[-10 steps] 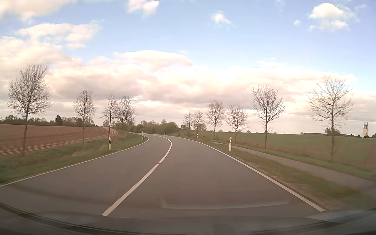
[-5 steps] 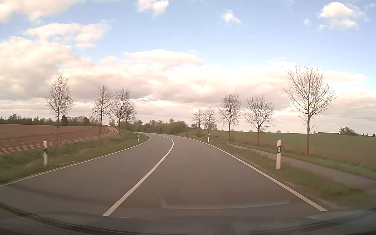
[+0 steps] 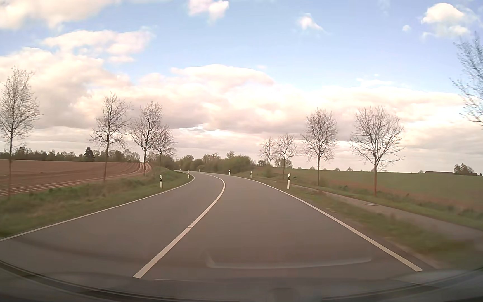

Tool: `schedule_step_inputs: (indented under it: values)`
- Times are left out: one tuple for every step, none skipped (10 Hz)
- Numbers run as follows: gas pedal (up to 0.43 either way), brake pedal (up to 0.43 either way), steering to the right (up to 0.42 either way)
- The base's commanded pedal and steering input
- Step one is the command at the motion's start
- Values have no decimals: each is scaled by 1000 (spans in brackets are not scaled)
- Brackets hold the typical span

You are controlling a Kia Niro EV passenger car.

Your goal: Follow the waypoints while adhering to traffic rules and regulations

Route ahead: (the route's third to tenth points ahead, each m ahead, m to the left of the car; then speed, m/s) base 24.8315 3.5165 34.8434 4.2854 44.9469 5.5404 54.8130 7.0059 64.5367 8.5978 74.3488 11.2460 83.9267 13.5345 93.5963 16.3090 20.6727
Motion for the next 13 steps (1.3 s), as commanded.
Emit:
schedule_step_inputs:
  values:
    - [118,0,-17]
    - [118,0,-16]
    - [118,0,-16]
    - [130,0,-16]
    - [130,0,-16]
    - [130,0,-16]
    - [130,0,-16]
    - [130,0,-16]
    - [130,0,-16]
    - [130,0,-16]
    - [130,0,-17]
    - [130,0,-17]
    - [130,0,-20]
